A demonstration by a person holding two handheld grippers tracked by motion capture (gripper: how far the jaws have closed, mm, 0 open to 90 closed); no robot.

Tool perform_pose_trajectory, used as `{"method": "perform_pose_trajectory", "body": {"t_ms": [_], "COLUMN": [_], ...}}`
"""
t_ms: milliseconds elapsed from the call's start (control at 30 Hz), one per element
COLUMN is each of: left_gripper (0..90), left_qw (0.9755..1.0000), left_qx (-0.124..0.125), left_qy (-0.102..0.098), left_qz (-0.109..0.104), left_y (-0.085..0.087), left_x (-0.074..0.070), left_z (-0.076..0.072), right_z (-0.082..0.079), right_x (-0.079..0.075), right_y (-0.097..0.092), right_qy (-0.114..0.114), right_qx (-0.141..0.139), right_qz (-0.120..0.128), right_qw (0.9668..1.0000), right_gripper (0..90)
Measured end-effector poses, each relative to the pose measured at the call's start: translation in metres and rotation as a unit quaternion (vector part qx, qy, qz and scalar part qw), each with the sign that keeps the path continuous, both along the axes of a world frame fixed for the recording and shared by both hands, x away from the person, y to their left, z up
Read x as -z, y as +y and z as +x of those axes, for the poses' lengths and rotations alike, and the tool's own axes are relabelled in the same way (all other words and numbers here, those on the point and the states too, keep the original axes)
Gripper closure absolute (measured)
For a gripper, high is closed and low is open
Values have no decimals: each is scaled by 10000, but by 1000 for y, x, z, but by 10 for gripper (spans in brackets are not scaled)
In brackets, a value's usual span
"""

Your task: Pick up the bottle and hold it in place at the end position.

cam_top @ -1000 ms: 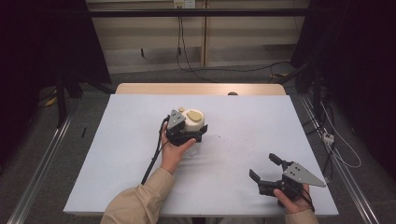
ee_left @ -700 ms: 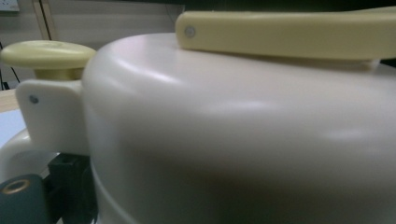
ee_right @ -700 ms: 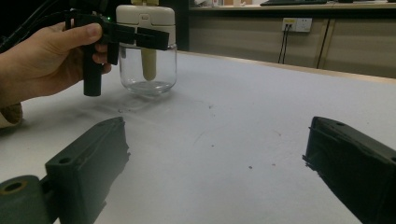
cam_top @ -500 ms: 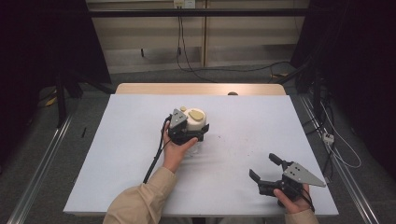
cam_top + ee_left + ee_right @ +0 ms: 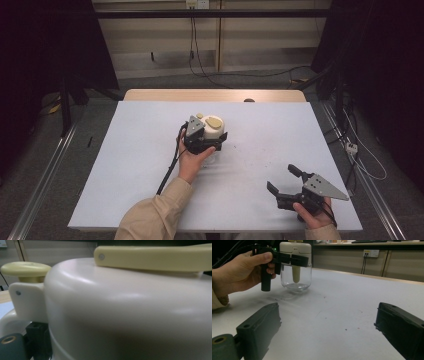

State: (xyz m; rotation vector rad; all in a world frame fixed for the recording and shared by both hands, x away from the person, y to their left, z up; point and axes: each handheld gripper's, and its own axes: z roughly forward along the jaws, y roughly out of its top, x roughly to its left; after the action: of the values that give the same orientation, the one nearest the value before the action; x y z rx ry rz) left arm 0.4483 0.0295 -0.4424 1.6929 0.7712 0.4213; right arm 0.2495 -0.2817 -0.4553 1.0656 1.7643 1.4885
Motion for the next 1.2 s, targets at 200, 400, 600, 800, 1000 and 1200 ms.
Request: {"method": "perform_pose_trajectory", "body": {"t_ms": [200,400,600,800,1000,1200], "left_gripper": [63,63,63,63,63,63], "left_qw": [10000,10000,10000,10000,9999,9999], "left_qx": [-20,-39,-37,-49,6,0], "left_qy": [-6,-8,-5,-37,-52,-46], "left_qz": [24,16,38,74,100,106], "left_y": [-2,-3,-4,-5,-7,-10], "left_x": [1,4,6,6,4,5], "left_z": [2,3,5,5,6,6], "right_z": [0,0,0,0,0,0], "right_x": [0,0,0,0,0,0], "right_y": [0,0,0,0,0,0], "right_qy": [8,10,5,3,0,-6], "right_qx": [6,6,6,2,7,5], "right_qz": [19,18,20,19,12,11], "right_qw": [10000,10000,10000,10000,10000,10000], "right_gripper": [48,49,49,49,48,48]}}
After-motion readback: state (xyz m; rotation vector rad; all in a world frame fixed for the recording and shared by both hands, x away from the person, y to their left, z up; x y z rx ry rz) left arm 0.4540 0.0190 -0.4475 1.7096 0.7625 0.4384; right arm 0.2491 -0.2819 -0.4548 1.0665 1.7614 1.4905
